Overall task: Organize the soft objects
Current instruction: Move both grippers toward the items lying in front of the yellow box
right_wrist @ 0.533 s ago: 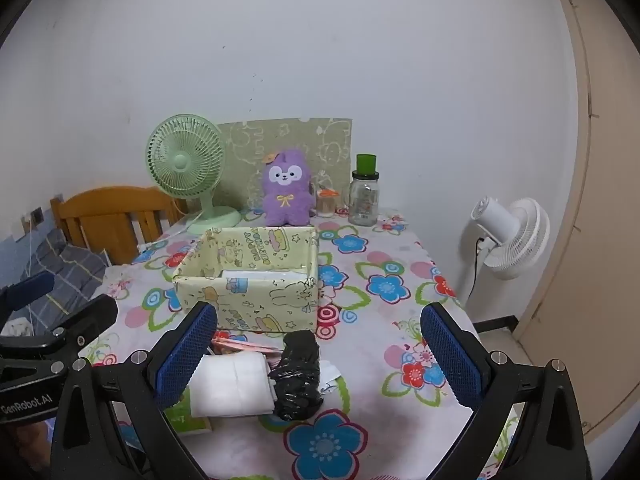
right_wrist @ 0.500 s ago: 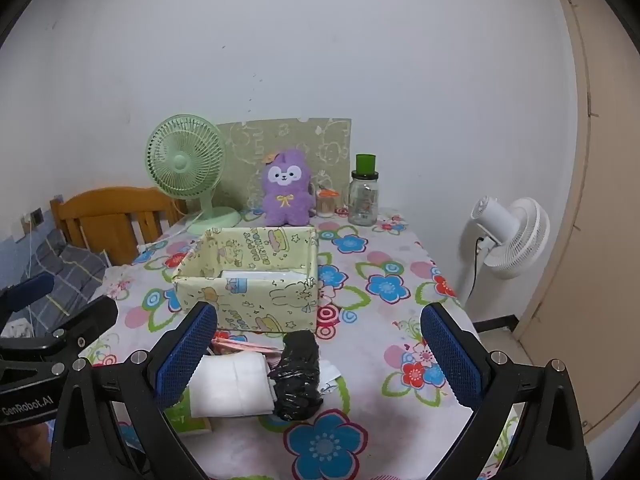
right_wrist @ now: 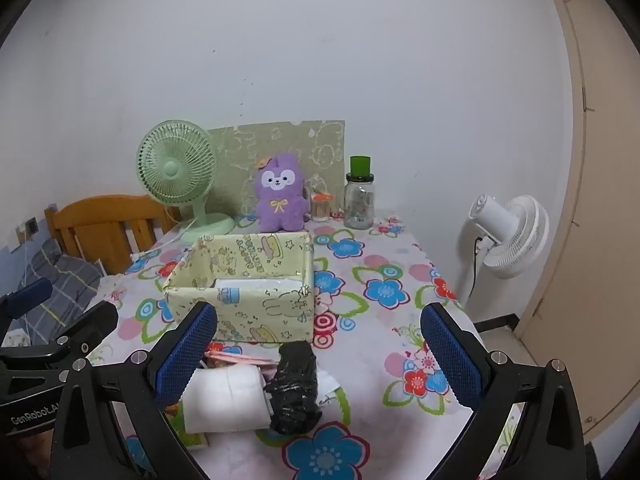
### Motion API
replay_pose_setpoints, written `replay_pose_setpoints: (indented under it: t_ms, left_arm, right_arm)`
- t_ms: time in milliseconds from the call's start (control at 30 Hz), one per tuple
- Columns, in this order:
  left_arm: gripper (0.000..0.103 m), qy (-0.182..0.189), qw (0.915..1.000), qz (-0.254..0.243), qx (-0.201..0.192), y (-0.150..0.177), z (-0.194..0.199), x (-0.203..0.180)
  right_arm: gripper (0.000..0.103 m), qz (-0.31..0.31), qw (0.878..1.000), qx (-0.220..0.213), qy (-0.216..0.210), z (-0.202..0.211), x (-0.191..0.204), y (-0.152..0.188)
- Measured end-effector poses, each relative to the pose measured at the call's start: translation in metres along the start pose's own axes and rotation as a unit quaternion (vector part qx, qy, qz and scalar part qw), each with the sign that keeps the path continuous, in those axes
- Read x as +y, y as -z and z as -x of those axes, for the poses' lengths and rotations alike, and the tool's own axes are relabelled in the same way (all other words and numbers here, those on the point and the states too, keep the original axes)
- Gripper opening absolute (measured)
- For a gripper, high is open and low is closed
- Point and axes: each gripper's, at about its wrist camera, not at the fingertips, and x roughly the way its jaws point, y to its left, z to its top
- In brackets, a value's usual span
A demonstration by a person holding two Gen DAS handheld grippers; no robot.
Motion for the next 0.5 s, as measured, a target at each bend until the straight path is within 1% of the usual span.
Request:
replay_pose_setpoints:
  t_ms: [233, 500]
  left_arm:
    - [0.103, -0.001, 0.9999, 0.010, 0.003, -0.005, -0.006, 0.004]
    - [0.103, -0.002, 0.9999, 0.011, 0.003, -0.004, -0.009, 0.004]
  right_arm:
    - [0.103, 0.004, 1.000, -0.003, -0.001, -0.003, 0.005, -0.006]
    - [0.103, 0.000, 1.000, -0.013, -0.001, -0.002, 0.005, -0.012]
